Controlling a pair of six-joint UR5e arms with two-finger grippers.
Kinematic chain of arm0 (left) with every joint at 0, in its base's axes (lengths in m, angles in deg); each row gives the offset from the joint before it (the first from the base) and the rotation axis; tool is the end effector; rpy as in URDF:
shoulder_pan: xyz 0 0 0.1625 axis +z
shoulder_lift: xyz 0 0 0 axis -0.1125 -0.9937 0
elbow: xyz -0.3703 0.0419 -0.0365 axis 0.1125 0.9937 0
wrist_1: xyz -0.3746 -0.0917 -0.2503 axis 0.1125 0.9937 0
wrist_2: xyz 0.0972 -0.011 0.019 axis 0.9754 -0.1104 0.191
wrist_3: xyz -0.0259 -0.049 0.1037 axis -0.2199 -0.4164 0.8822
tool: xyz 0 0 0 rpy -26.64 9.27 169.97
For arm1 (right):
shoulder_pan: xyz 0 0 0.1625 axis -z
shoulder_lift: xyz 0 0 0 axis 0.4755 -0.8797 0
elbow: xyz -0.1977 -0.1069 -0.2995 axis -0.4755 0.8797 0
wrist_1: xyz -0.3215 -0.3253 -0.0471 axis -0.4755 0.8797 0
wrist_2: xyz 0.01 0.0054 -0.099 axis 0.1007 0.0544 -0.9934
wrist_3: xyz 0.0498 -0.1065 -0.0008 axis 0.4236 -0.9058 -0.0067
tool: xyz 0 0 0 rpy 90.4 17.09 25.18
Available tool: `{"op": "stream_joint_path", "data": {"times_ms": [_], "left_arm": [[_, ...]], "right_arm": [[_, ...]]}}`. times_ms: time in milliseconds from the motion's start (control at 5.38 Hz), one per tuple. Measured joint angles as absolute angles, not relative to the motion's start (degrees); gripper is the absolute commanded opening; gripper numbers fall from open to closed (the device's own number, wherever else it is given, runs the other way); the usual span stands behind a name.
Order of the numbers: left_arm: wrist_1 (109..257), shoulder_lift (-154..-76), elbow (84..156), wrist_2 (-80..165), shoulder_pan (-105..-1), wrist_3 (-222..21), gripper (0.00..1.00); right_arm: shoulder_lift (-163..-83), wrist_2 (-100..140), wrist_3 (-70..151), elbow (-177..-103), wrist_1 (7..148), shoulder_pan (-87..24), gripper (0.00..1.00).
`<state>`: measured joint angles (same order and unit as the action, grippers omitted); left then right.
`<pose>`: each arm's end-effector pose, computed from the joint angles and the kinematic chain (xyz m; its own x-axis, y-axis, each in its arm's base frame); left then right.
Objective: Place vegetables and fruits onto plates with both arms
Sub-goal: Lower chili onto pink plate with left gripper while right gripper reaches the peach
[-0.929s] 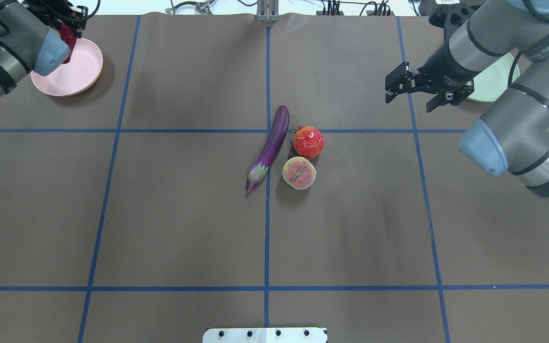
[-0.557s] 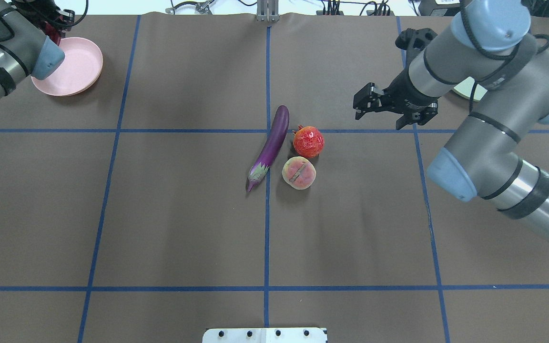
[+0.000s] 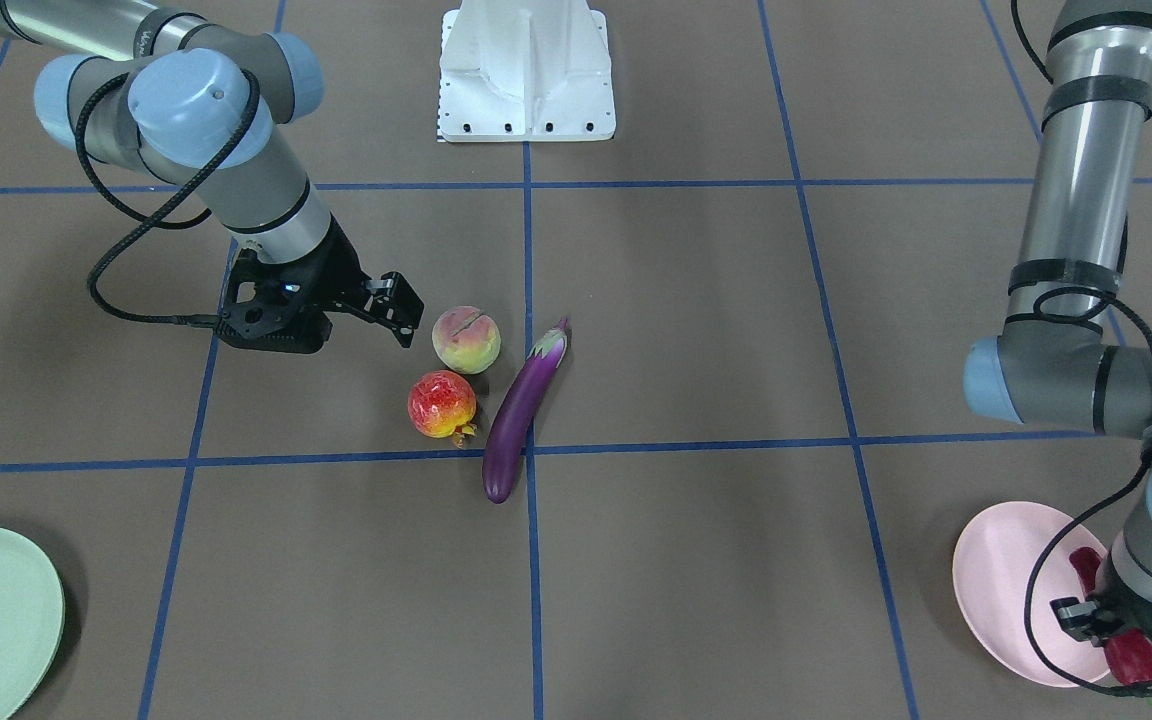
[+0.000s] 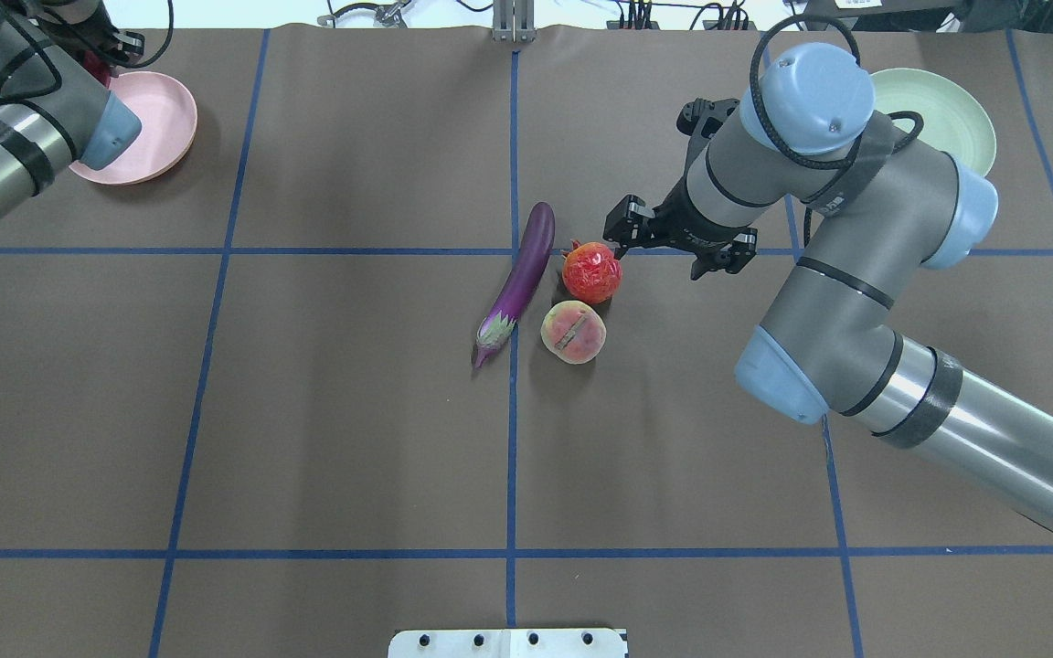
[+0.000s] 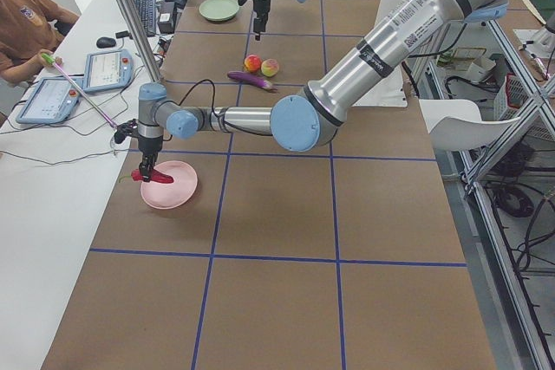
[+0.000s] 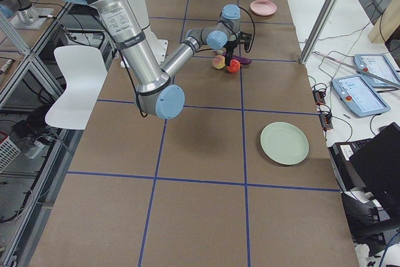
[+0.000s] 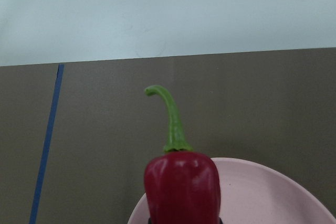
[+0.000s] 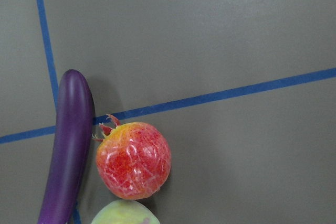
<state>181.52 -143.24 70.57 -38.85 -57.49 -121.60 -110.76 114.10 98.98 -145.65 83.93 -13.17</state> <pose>0.2790 -0.8149 0.4848 0.9127 -0.0603 -0.4041 0.1598 0.9629 0.2174 -0.4538 -0.5081 0.1869 0.5733 0.2080 0.7925 -0.1954 0.9740 -0.1143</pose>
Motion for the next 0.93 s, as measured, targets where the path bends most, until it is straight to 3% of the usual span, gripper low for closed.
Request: {"op": "stream_joint_path", "data": {"times_ms": [186, 371, 557, 929], "left_arm": [[181.62, -143.12, 70.14, -37.42, -55.95, -121.53, 0.11], [181.77, -142.84, 69.85, -36.70, -55.29, -121.33, 0.69], [182.49, -142.26, 69.64, -36.46, -55.09, -120.86, 1.00], [187.06, -140.29, 69.72, -36.41, -55.73, -117.78, 1.00]], "right_arm": [[-110.29, 113.44, 99.87, -145.47, 83.96, -12.33, 0.99], [-109.66, 113.08, 100.79, -145.36, 84.02, -11.77, 0.99], [-108.79, 112.30, 101.93, -145.03, 84.14, -10.89, 0.99], [-106.96, 109.81, 103.08, -142.99, 84.27, -8.21, 0.99]]}}
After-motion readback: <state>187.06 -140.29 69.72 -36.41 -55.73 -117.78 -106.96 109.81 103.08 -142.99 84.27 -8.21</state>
